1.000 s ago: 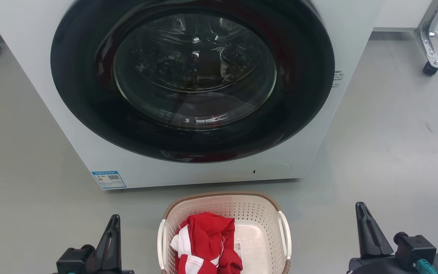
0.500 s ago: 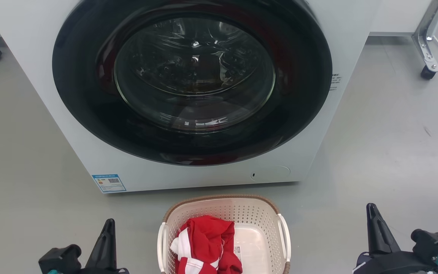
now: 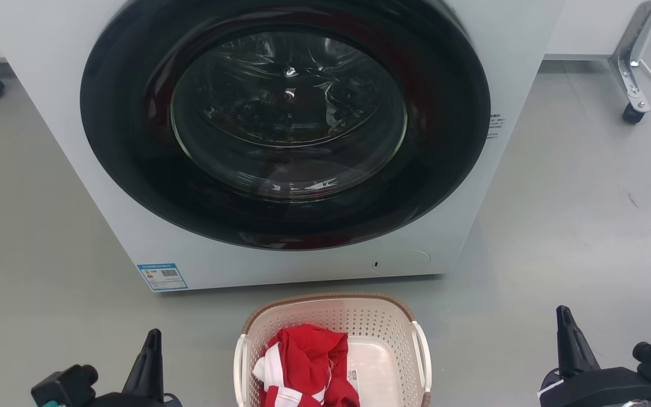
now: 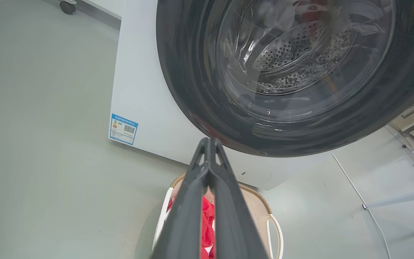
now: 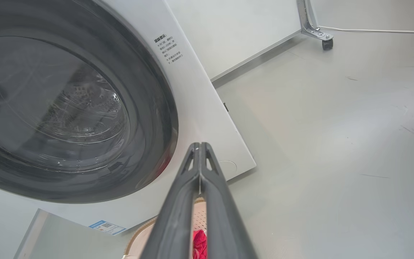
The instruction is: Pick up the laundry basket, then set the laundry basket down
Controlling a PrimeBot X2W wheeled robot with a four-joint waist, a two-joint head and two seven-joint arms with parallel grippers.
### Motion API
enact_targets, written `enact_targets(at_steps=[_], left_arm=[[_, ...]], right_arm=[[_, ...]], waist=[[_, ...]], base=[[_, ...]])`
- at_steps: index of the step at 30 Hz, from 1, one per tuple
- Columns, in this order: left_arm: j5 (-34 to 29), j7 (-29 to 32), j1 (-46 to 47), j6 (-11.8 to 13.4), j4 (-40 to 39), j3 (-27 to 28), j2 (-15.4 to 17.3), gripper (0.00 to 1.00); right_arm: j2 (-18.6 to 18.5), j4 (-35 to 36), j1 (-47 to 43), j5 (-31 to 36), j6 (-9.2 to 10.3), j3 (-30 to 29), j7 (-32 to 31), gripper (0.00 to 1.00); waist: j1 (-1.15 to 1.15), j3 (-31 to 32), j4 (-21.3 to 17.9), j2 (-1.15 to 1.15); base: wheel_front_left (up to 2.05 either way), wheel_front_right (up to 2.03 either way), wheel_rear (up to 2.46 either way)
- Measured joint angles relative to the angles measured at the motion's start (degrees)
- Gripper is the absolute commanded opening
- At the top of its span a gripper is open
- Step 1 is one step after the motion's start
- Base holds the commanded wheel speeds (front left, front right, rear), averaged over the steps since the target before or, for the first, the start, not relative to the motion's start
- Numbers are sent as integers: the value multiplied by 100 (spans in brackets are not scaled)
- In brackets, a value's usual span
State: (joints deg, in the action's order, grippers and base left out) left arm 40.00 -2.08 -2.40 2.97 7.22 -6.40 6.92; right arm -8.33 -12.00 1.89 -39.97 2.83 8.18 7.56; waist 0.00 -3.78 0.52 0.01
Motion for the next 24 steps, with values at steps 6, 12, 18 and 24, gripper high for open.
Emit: enact_targets(at_steps=[6,12,18,24], left_arm=[[433,99,93,-56,93,83,-36,0],[932,158,114,-157,168,210,-87,0],[1386,255,195,-253,266,290,-132,0],[1808,327,225,-352,347,413,-157,0]], right_arm=[[52,-56,21,-453,-90,-138,-127,0],[98,-109,101,-900,-185,-281,-252,0],[162,-144,102,-1377,-263,-427,-385,0],[203,-181,112,-1835,-336,-566,-506,0]], waist=[[0,33,-5,0],[0,66,-9,0],[1,99,-14,0],[1,131,-19,0]], base=[[0,0,0],[0,0,0],[0,0,0],[0,0,0]])
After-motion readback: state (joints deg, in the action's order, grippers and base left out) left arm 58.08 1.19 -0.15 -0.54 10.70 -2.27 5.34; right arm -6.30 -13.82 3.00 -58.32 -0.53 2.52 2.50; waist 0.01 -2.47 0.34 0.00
